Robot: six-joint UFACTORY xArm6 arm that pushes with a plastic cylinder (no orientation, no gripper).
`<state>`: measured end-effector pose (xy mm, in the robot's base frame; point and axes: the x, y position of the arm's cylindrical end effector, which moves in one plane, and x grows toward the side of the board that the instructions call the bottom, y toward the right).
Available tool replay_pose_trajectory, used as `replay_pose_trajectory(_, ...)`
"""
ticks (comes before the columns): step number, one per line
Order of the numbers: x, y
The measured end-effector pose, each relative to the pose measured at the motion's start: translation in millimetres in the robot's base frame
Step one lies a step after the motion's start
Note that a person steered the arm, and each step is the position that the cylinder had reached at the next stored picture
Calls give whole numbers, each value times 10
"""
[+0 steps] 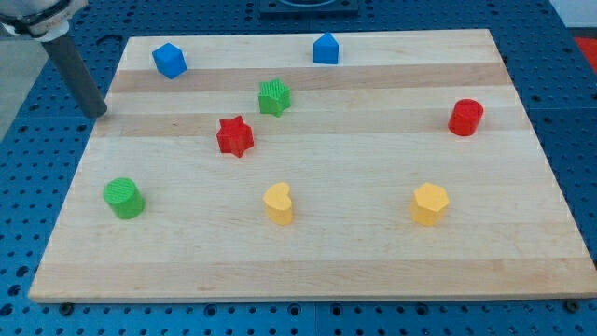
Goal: Point your arm towards bottom center
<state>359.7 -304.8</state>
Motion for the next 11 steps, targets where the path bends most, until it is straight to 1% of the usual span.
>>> replay_pose_trajectory(2, 63, 15)
replay_pose_trajectory(3, 498, 224)
replay_pose_trajectory(4, 911, 513)
replay_pose_trajectory(5, 935, 992)
replay_pose_trajectory(6, 1197, 1298)
replay_pose_trajectory(9, 2239, 2042)
replay_pose_trajectory(10, 2464, 2577)
replay_pose_trajectory(11, 2473, 2970)
